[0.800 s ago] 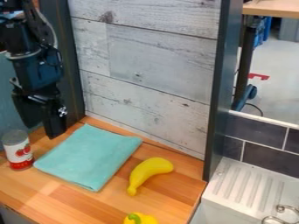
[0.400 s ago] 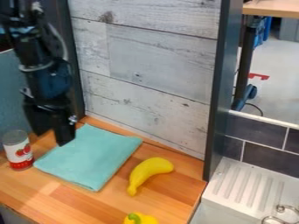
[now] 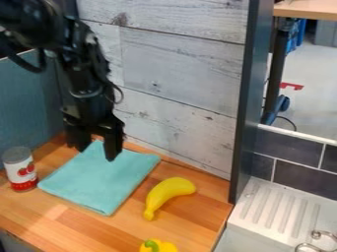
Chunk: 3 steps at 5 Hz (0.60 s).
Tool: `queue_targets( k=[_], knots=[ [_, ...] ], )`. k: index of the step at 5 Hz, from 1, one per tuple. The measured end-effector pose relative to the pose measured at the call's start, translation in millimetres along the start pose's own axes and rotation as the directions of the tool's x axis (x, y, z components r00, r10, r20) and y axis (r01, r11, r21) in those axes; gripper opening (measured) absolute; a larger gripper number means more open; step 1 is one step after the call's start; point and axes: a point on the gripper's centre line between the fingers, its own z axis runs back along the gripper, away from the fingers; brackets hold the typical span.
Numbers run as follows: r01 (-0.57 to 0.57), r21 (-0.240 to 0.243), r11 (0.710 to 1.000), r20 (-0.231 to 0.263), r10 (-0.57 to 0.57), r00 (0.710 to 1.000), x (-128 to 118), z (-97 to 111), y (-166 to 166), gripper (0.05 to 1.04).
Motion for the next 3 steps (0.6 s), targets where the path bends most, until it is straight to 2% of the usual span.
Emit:
queue_targets(
  k=[1, 2, 3],
  knots=[
    [0.026, -0.034, 0.999, -0.036, -0.027, 0.999, 17, -22, -1, 1.003],
    [0.068, -0.085, 0.994, -0.076, -0.074, 0.994, 28, -33, 4, 1.003],
    [0.080, -0.112, 0.990, -0.125, -0.094, 0.988, 27, -43, 23, 1.003]
  ],
)
